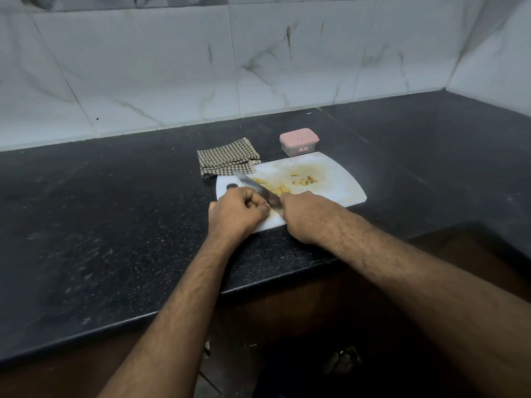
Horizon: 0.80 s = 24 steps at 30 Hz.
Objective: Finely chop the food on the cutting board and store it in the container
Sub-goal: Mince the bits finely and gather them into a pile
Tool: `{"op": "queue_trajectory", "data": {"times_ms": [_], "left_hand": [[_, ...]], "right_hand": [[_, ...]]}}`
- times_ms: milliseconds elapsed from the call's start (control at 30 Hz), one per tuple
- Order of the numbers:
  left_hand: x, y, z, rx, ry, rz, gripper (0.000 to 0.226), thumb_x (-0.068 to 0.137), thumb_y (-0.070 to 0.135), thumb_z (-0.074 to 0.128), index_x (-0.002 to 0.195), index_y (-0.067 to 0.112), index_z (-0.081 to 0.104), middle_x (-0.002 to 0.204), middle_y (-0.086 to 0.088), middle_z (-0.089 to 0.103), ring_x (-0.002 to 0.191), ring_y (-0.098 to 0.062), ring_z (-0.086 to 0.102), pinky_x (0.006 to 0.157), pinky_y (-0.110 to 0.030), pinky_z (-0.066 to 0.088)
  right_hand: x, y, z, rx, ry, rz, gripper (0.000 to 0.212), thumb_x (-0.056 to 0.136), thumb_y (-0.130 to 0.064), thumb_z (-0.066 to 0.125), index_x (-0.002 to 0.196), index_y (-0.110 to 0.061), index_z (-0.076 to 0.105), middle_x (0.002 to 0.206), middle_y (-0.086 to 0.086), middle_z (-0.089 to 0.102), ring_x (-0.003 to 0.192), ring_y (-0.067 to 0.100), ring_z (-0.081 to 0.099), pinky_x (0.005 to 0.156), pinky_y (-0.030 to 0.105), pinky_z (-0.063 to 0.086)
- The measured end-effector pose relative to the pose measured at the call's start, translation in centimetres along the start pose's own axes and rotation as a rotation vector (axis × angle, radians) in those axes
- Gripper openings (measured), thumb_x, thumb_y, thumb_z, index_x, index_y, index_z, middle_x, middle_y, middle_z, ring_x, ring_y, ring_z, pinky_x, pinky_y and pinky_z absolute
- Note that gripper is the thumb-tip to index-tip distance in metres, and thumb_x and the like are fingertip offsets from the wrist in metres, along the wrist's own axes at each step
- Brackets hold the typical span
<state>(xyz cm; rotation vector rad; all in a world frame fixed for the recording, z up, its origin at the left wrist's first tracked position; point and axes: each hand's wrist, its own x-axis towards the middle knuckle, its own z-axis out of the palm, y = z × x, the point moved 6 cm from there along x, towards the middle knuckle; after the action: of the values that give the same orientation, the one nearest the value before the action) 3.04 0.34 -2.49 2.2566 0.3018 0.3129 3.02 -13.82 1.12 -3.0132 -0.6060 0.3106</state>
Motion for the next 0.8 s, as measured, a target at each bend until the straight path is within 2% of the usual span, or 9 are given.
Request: {"op": "queue_trajectory", "data": {"times_ms": [100, 267, 367, 433, 567, 700, 800], "left_hand": [[0.1, -0.2, 0.1, 0.004, 0.010, -0.011, 0.015, 0.085, 0.029, 0.075, 0.071, 0.028, 0.071, 0.068, 0.020, 0.069, 0.082, -0.002, 0.065, 0.112, -0.047, 0.036], [0.0, -0.1, 0.0, 0.006, 0.013, -0.011, 0.015, 0.085, 0.030, 0.076, 0.072, 0.025, 0.071, 0.070, 0.014, 0.070, 0.079, -0.006, 0.066, 0.112, -0.047, 0.036], [0.1, -0.2, 0.0, -0.005, 0.005, -0.007, 0.015, 0.085, 0.030, 0.076, 0.072, 0.026, 0.072, 0.069, 0.016, 0.070, 0.079, -0.005, 0.066, 0.111, -0.048, 0.038], [0.1, -0.4, 0.2, -0.027, -0.005, -0.008, 0.013, 0.085, 0.031, 0.076, 0.073, 0.028, 0.073, 0.065, 0.021, 0.068, 0.076, -0.004, 0.065, 0.107, -0.049, 0.043], [0.1, -0.7, 0.3, -0.065, -0.011, -0.020, 0.012, 0.087, 0.035, 0.075, 0.075, 0.033, 0.074, 0.061, 0.023, 0.064, 0.071, -0.005, 0.061, 0.103, -0.052, 0.048], [0.2, -0.6, 0.2, -0.061, 0.005, -0.010, 0.015, 0.091, 0.038, 0.071, 0.078, 0.031, 0.075, 0.063, 0.019, 0.065, 0.073, -0.007, 0.062, 0.103, -0.052, 0.048], [0.1, -0.6, 0.2, -0.062, 0.019, -0.010, 0.017, 0.093, 0.037, 0.070, 0.078, 0.031, 0.074, 0.066, 0.015, 0.067, 0.074, -0.007, 0.062, 0.103, -0.052, 0.048]], "right_hand": [[0.6, 0.3, 0.4, 0.019, 0.005, 0.036, 0.035, 0.102, -0.016, 0.047, 0.137, -0.017, 0.045, 0.095, 0.003, 0.048, 0.088, 0.021, 0.052, 0.073, 0.034, 0.045], [1.0, 0.6, 0.6, 0.045, -0.003, 0.054, 0.038, 0.103, -0.021, 0.048, 0.141, -0.019, 0.043, 0.102, 0.004, 0.052, 0.091, 0.021, 0.053, 0.076, 0.034, 0.047], [1.0, 0.9, 0.7, 0.064, -0.011, 0.045, 0.037, 0.104, -0.024, 0.047, 0.141, -0.019, 0.044, 0.109, 0.006, 0.057, 0.092, 0.021, 0.054, 0.078, 0.034, 0.048], [0.8, 1.3, 0.8, 0.100, 0.003, 0.026, 0.033, 0.106, -0.030, 0.043, 0.137, -0.019, 0.045, 0.102, 0.003, 0.056, 0.088, 0.020, 0.056, 0.073, 0.033, 0.047], [0.1, 2.2, 1.0, 0.185, 0.024, -0.012, 0.032, 0.108, -0.037, 0.037, 0.132, -0.017, 0.044, 0.080, -0.004, 0.046, 0.060, 0.010, 0.046, 0.049, 0.027, 0.034], [0.2, 2.7, 0.8, 0.214, 0.042, -0.049, 0.036, 0.108, -0.039, 0.037, 0.134, -0.015, 0.045, 0.078, -0.007, 0.045, 0.057, 0.008, 0.043, 0.048, 0.025, 0.031], [0.1, 3.2, 1.0, 0.289, 0.062, -0.074, 0.031, 0.107, -0.040, 0.036, 0.118, -0.015, 0.050, 0.081, -0.004, 0.054, 0.053, 0.010, 0.051, 0.047, 0.026, 0.040]]}}
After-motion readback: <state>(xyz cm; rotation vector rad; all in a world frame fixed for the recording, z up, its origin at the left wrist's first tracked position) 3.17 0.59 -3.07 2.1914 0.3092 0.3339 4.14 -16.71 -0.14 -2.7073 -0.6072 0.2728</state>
